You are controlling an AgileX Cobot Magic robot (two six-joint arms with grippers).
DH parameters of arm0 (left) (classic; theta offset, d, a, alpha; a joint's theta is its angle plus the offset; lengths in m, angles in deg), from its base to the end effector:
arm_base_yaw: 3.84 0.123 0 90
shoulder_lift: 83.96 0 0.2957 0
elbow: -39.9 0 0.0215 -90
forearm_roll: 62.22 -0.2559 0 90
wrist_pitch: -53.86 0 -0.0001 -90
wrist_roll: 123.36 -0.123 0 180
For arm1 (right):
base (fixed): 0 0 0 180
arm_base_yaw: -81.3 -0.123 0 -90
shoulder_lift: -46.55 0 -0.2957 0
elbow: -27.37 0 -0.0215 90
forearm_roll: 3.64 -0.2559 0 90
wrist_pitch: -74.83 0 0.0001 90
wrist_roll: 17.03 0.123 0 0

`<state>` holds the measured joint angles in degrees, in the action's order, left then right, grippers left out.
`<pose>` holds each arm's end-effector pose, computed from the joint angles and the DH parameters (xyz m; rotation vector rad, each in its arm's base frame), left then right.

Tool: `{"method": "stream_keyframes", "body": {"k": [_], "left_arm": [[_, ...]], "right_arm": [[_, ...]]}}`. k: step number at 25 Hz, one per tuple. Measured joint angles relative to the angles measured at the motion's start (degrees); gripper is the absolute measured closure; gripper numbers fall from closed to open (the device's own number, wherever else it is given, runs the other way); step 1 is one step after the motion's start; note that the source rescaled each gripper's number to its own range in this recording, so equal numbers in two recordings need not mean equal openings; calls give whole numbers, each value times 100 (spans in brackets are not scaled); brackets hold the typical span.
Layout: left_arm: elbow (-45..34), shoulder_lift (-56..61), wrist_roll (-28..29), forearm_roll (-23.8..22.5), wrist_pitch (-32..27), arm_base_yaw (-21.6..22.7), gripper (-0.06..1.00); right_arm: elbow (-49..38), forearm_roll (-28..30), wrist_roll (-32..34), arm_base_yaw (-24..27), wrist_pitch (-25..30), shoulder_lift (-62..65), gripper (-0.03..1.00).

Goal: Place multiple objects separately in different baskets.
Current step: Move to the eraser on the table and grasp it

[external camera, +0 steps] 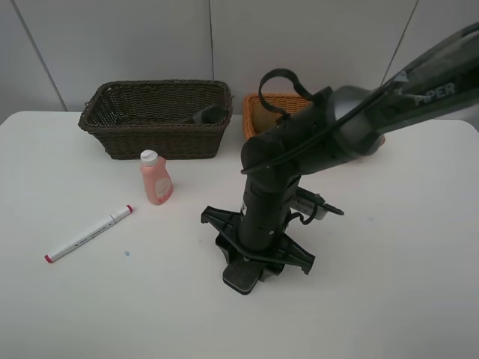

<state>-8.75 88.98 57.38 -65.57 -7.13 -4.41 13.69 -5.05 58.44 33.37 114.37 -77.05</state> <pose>0.0157 0.0061 0.2661 -0.0062 2.0359 0.0555 0.2396 0.2684 0.0731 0.7727 3.0313 0.0885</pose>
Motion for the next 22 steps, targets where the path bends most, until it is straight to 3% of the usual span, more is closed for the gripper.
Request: {"method": "stream_keyframes", "body": {"k": [16, 22], "left_arm": [[0, 0, 0, 0, 0, 0, -6], [0, 0, 0, 0, 0, 0, -6]], "right_arm": [[0, -6, -18, 0, 42, 10, 65], [0, 185, -39, 0, 226, 566, 65]]}}
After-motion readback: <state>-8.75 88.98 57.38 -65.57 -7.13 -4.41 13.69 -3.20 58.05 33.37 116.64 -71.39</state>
